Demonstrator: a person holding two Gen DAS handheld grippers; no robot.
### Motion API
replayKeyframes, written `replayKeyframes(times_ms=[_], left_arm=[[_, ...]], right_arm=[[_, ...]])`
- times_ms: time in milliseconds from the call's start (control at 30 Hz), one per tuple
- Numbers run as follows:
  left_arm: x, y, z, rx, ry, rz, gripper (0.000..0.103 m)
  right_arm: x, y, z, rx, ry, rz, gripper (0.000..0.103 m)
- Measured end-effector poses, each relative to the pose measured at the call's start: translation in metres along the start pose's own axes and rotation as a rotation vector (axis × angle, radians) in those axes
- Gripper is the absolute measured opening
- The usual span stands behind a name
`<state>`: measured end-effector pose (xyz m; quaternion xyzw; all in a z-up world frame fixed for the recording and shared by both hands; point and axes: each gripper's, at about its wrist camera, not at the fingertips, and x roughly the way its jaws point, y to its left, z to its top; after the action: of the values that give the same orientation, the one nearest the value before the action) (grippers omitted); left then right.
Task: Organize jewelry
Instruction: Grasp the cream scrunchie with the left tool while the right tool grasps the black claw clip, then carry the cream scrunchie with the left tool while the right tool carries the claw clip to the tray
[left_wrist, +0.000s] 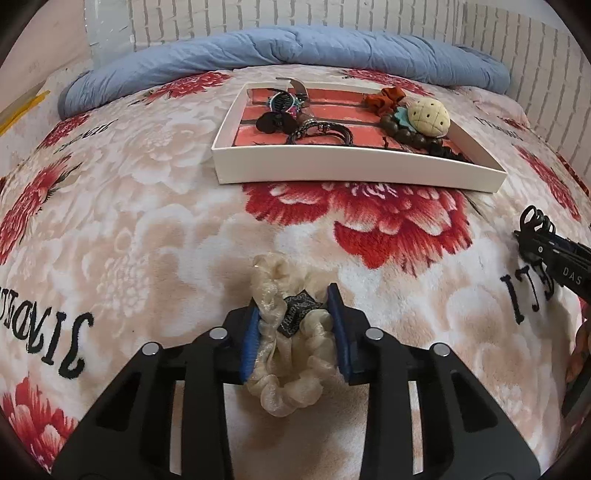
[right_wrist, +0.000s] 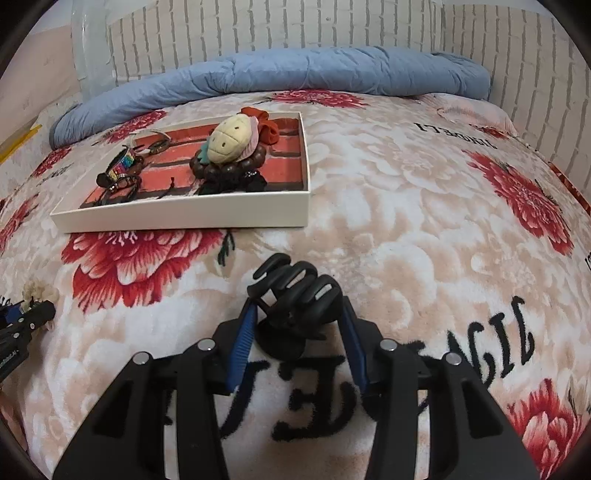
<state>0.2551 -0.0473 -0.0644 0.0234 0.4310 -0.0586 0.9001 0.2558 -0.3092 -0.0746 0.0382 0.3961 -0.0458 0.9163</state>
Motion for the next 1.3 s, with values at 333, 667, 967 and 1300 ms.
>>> replayKeyframes(times_ms=[333, 667, 967, 1300], left_arm=[[-0.007, 0.001, 0.009, -0.001, -0.024, 0.009, 0.028], [-0.030, -0.002, 0.071, -0.009, -0.132, -0.014, 0.028], [-0.025, -0.008, 0.148, -0.034, -0.235, -0.041, 0.029], [0.043, 0.003, 0.150, -0.031, -0.203, -0.028, 0.029]], right_arm=[[-0.012, -0.002, 0.009, 0.011, -0.028, 0.022, 0.045], [-0.038, 0.009, 0.060, -0.041, -0.117, 0.023, 0.045], [-0.021, 0.035, 0.111, -0.071, -0.157, 0.041, 0.045], [0.028, 0.044, 0.104, -0.080, -0.119, 0.034, 0.045]])
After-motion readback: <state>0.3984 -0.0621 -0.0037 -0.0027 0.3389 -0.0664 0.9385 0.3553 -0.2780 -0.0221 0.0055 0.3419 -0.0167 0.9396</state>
